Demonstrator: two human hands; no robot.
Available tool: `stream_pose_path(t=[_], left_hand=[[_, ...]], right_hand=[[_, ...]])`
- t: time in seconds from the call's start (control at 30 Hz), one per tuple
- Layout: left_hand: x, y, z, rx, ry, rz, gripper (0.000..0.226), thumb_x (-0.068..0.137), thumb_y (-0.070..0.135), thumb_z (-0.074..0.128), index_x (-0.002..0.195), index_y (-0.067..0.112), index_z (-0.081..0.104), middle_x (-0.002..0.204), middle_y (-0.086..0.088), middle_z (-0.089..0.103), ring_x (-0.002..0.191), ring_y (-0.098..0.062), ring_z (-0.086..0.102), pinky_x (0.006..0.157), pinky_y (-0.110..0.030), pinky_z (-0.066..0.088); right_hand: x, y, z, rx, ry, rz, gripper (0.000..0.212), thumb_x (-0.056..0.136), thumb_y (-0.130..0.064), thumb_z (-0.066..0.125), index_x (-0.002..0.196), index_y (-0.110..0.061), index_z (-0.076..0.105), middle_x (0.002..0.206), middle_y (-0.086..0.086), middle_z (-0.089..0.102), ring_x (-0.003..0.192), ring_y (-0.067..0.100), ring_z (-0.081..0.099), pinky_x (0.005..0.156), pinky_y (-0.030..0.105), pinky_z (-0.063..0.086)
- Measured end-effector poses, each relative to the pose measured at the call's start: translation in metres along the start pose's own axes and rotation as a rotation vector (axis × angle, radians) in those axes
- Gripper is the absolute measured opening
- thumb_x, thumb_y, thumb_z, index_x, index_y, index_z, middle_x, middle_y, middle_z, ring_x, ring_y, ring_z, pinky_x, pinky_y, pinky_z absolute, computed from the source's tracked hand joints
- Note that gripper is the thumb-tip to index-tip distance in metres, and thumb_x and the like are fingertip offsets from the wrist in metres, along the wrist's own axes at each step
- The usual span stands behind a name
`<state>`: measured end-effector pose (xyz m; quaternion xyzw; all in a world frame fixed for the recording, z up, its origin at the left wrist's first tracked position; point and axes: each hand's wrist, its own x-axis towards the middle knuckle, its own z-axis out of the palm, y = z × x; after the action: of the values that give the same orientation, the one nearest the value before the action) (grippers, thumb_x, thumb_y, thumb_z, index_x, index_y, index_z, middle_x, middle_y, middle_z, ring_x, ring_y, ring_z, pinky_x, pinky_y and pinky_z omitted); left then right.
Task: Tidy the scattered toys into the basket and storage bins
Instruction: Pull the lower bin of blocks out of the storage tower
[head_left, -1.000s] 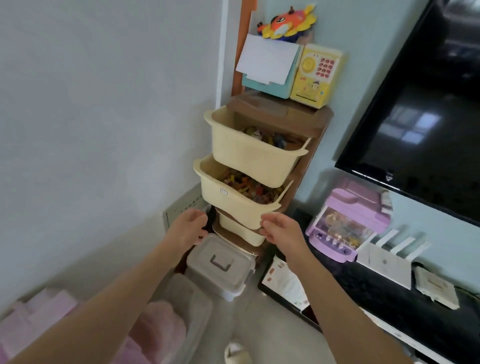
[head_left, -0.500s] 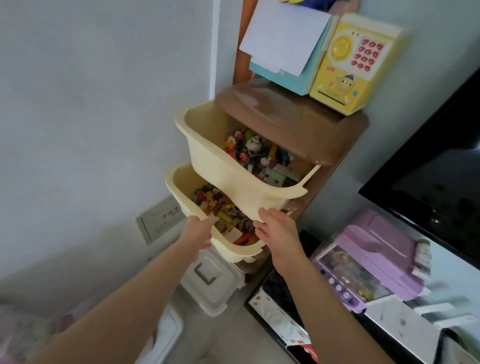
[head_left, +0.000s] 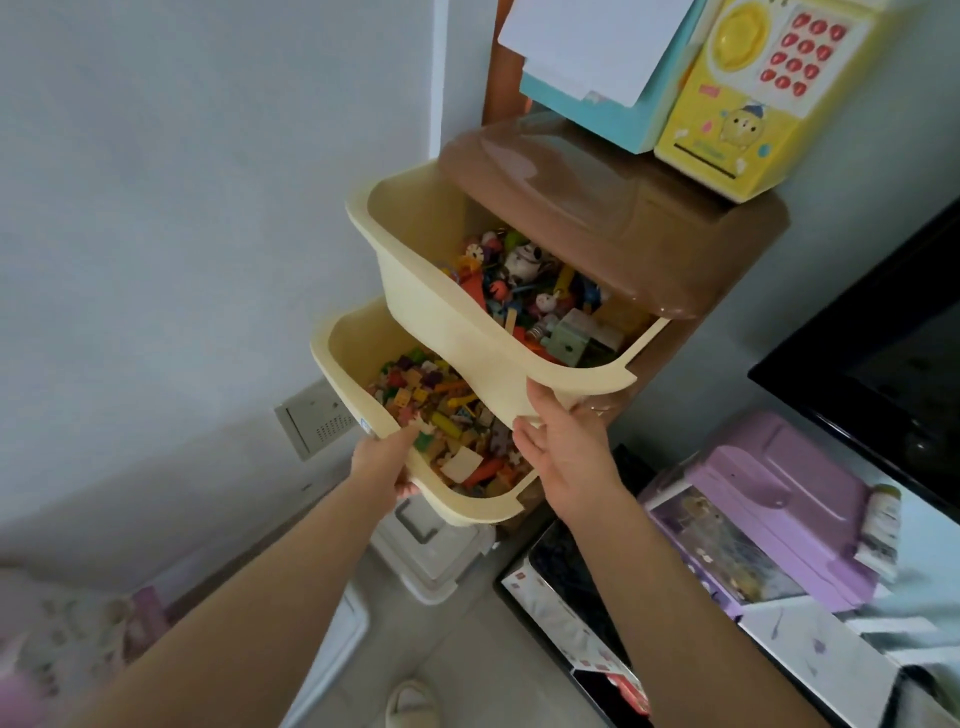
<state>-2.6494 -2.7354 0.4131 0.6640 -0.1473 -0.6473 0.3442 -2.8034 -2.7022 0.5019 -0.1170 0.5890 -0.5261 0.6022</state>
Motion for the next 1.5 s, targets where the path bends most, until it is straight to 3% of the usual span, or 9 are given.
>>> stream_pose_path(t=[0.13, 0.3, 0.43, 0.73, 0.93, 1.03, 1.13, 1.37, 1.5], left_hand=[[-0.004, -0.006, -0.019, -0.037, -0.03, -0.076, 0.035, 0.086, 0.013, 0.063, 0.116, 0.007, 0.047, 0.094, -0.014, 0.063, 0.073, -0.025, 0.064, 0.042, -0.029, 0.053], [-0.012, -0.013, -0.03, -0.069, 0.103, -0.012, 0.029, 0.083, 0.006, 0.063, 0.108, 0.006, 0.049, 0.085, -0.01, 0.059, 0.077, -0.025, 0.061, 0.061, -0.036, 0.053], [-0.023, -0.021, -0.061, -0.07, 0.193, 0.049, 0.023, 0.081, 0.0, 0.059, 0.101, 0.005, 0.049, 0.082, -0.008, 0.058, 0.069, -0.021, 0.057, 0.054, -0.031, 0.047], [-0.055, -0.049, -0.162, 0.064, 0.23, 0.117, 0.01, 0.08, 0.003, 0.06, 0.083, 0.007, 0.053, 0.076, -0.009, 0.06, 0.064, -0.022, 0.059, 0.056, -0.032, 0.049], [-0.085, -0.077, -0.248, 0.056, 0.162, 0.134, 0.012, 0.079, 0.0, 0.06, 0.079, 0.008, 0.051, 0.078, -0.01, 0.061, 0.068, -0.023, 0.06, 0.058, -0.032, 0.05], [-0.097, -0.091, -0.285, 0.061, 0.132, 0.151, 0.011, 0.078, -0.001, 0.06, 0.081, 0.007, 0.052, 0.076, -0.009, 0.06, 0.066, -0.021, 0.059, 0.057, -0.032, 0.05], [-0.107, -0.104, -0.317, 0.1, 0.07, 0.18, 0.011, 0.079, 0.0, 0.06, 0.088, 0.004, 0.055, 0.076, -0.008, 0.061, 0.066, -0.02, 0.059, 0.057, -0.031, 0.049], [-0.147, -0.129, -0.348, 0.212, -0.035, 0.193, 0.02, 0.081, -0.003, 0.056, 0.099, 0.003, 0.052, 0.077, -0.005, 0.06, 0.067, -0.019, 0.057, 0.055, -0.028, 0.048], [-0.165, -0.158, -0.341, 0.264, -0.075, 0.137, 0.022, 0.081, -0.004, 0.056, 0.101, 0.003, 0.051, 0.084, -0.009, 0.061, 0.073, -0.023, 0.058, 0.068, -0.036, 0.05]], right_hand=[[-0.001, 0.001, 0.001, 0.023, -0.002, -0.02, 0.06, 0.083, -0.021, 0.068, 0.133, -0.022, 0.034, 0.119, 0.003, 0.052, 0.113, 0.021, 0.052, 0.106, 0.042, 0.04], [-0.006, 0.014, -0.001, -0.022, 0.019, -0.097, 0.052, 0.087, -0.024, 0.064, 0.132, -0.02, 0.038, 0.116, 0.002, 0.054, 0.116, 0.021, 0.052, 0.105, 0.041, 0.042], [-0.009, 0.045, -0.011, -0.254, 0.134, -0.227, 0.038, 0.086, -0.025, 0.064, 0.121, -0.019, 0.048, 0.114, -0.001, 0.058, 0.113, 0.02, 0.053, 0.096, 0.035, 0.043], [-0.061, 0.168, 0.008, -0.31, 0.347, 0.004, 0.099, 0.08, -0.019, 0.073, 0.149, -0.017, 0.003, 0.15, 0.008, 0.028, 0.131, 0.029, 0.037, 0.107, 0.04, 0.035], [-0.118, 0.243, 0.034, -0.171, 0.446, 0.071, 0.068, 0.08, -0.001, 0.066, 0.135, -0.01, 0.028, 0.124, 0.015, 0.049, 0.099, 0.025, 0.048, 0.094, 0.038, 0.043], [-0.153, 0.283, 0.047, -0.007, 0.261, 0.317, 0.039, 0.085, -0.001, 0.059, 0.121, -0.007, 0.044, 0.106, 0.015, 0.057, 0.091, 0.028, 0.056, 0.085, 0.048, 0.052], [-0.183, 0.323, 0.052, 0.086, 0.208, 0.335, 0.042, 0.085, 0.01, 0.049, 0.124, -0.008, 0.049, 0.091, 0.017, 0.059, 0.076, 0.029, 0.058, 0.062, 0.037, 0.054], [-0.254, 0.357, 0.042, 0.223, 0.333, 0.233, 0.042, 0.079, 0.022, 0.039, 0.1, -0.013, 0.05, 0.085, 0.013, 0.055, 0.093, 0.034, 0.052, 0.088, 0.055, 0.047], [-0.284, 0.366, 0.013, 0.264, 0.398, 0.231, 0.046, 0.078, 0.021, 0.04, 0.107, -0.014, 0.048, 0.087, 0.011, 0.055, 0.083, 0.029, 0.054, 0.079, 0.05, 0.05]])
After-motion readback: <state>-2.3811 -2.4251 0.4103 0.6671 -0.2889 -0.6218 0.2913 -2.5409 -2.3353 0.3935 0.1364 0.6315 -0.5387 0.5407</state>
